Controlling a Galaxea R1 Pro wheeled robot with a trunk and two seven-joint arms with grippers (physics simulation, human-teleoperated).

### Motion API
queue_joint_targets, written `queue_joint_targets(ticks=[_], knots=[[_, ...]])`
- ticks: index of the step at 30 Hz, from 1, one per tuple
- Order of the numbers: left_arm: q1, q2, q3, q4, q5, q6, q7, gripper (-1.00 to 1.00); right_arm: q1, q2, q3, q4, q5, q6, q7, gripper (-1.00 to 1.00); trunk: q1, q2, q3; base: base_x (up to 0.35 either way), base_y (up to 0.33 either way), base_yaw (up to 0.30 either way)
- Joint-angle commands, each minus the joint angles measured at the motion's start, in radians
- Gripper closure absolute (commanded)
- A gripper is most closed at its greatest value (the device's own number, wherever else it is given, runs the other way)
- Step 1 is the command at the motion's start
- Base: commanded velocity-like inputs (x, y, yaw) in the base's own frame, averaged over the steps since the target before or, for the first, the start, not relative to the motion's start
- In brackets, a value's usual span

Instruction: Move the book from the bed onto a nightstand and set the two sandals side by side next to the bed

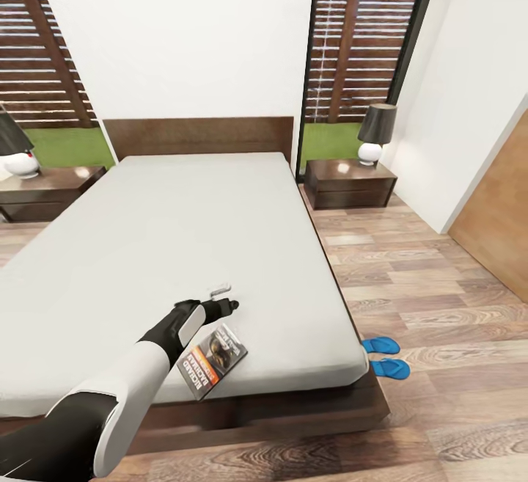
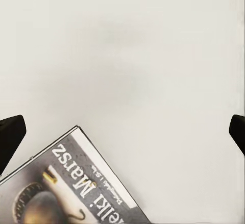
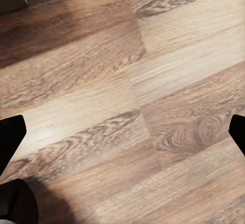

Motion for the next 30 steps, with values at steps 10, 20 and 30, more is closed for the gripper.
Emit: queue_joint_targets(ticks=[10, 20, 30], knots=[[0.0, 0.057, -0.005, 0.021, 0.005, 0.006, -0.457, -1.0, -0.002, 0.0, -0.003, 0.005, -0.007, -0.008, 0.007, -1.0, -0.039, 0.07, 0.031, 0.0, 0.0, 0.0], [0.0, 0.169, -0.006, 0.15, -0.001, 0.005, -0.755, -1.0, -0.002, 0.0, -0.003, 0.005, -0.007, -0.007, 0.007, -1.0, -0.077, 0.14, 0.062, 0.0, 0.0, 0.0], [0.11, 0.412, -0.008, 0.347, -0.004, -0.151, -1.238, -1.0, -0.002, 0.0, -0.003, 0.005, -0.007, -0.008, 0.008, -1.0, -0.115, 0.21, 0.093, 0.0, 0.0, 0.0]])
